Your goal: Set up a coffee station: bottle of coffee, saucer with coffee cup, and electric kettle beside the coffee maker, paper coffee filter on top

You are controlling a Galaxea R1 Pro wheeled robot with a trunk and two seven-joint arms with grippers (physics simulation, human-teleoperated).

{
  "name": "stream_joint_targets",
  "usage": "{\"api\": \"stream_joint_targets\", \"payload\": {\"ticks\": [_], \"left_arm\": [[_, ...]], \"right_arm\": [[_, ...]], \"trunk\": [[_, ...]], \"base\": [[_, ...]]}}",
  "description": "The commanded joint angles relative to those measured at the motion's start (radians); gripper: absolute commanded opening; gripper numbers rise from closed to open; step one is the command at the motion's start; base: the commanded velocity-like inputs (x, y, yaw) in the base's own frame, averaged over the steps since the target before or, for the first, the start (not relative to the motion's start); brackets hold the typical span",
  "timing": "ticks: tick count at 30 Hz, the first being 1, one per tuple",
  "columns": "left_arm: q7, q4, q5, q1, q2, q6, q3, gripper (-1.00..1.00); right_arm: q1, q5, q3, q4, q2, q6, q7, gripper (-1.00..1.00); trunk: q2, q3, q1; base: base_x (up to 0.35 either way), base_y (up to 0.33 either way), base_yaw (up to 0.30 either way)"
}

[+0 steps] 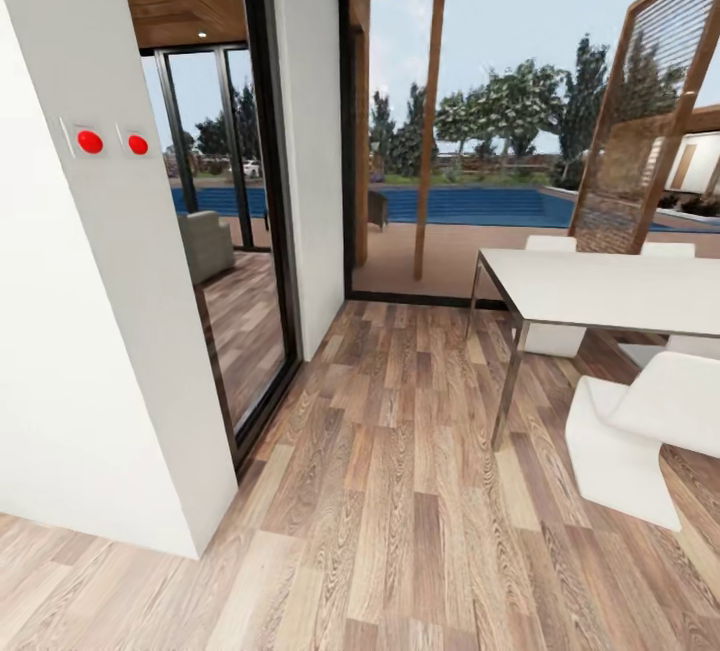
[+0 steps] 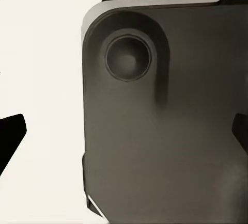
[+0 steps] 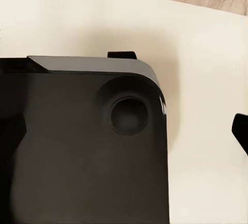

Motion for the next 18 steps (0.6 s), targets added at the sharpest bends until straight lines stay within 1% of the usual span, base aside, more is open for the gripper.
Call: {"api": "stream_joint_targets", "payload": {"ticks": [1, 9, 17, 18], "left_arm": [[-0.001, 0.001, 0.001, 0.000, 0.001, -0.003, 0.001, 1.00], [-0.001, 0.002, 0.003, -0.001, 0.001, -0.003, 0.002, 1.00], [0.000, 0.001, 0.003, -0.002, 0.001, -0.003, 0.002, 1.00], [0.000, 0.001, 0.003, -0.002, 0.000, -0.002, 0.002, 1.00]], "right_arm": [[0.001, 0.002, 0.000, -0.002, 0.000, -0.001, -0.004, 1.00], [0.001, 0.002, 0.000, -0.002, 0.000, -0.002, -0.004, 1.00], [0.001, 0.002, 0.000, -0.002, 0.001, -0.002, -0.004, 1.00], [0.001, 0.002, 0.000, -0.002, 0.000, -0.002, -0.004, 1.00]], "trunk": [[0.000, -0.002, 0.000], [0.000, -0.009, 0.000], [0.000, -0.013, 0.000], [0.007, -0.011, -0.004]], "base": [[0.000, 0.000, 0.158], [0.000, 0.000, 0.210], [0.000, 0.000, 0.267], [0.000, 0.000, 0.274]]}}
